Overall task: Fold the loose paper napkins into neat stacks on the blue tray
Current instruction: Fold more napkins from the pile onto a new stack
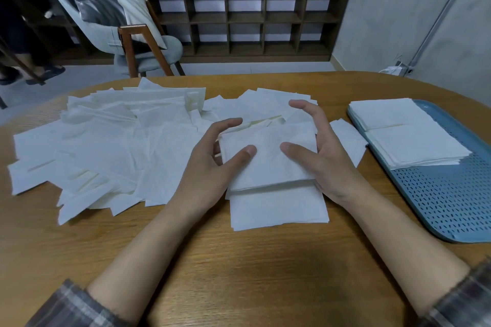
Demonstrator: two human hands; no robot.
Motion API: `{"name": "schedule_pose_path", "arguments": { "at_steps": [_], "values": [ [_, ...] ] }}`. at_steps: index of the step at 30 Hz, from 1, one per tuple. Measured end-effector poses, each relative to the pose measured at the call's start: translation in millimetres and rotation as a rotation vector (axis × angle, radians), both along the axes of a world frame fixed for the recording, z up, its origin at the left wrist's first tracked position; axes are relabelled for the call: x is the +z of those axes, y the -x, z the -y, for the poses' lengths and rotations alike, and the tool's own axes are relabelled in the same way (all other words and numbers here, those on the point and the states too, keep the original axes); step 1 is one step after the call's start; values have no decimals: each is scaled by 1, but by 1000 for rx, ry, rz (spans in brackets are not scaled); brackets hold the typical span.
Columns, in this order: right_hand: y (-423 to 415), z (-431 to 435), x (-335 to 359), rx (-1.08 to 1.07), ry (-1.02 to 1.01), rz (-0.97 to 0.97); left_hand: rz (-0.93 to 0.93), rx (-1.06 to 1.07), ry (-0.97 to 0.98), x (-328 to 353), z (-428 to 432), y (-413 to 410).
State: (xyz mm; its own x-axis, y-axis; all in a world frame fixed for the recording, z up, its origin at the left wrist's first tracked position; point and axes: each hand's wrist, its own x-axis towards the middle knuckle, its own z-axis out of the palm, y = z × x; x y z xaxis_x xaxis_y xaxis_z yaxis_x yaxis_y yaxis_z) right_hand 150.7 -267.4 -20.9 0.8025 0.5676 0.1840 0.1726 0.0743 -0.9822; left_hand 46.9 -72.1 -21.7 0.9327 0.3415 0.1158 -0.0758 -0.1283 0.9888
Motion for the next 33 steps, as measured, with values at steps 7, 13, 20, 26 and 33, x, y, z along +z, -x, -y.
{"name": "schedule_pose_path", "arguments": {
  "at_steps": [7, 13, 20, 26, 33],
  "values": [
    [-3, 5, 2, 98, 78, 67, 45, 56, -48, -2, -4, 0],
    [-12, 6, -4, -158, 179, 186, 177, 29, -564, -11, -2, -1],
    [-16, 6, -8, -204, 170, 202, 92, -439, -800, -23, 14, 6],
    [-18, 5, -10, -205, 175, 198, 175, -438, -825, -24, 15, 7],
    [-17, 5, -10, -192, 180, 202, 143, -448, -735, -18, 12, 5]
  ]
}}
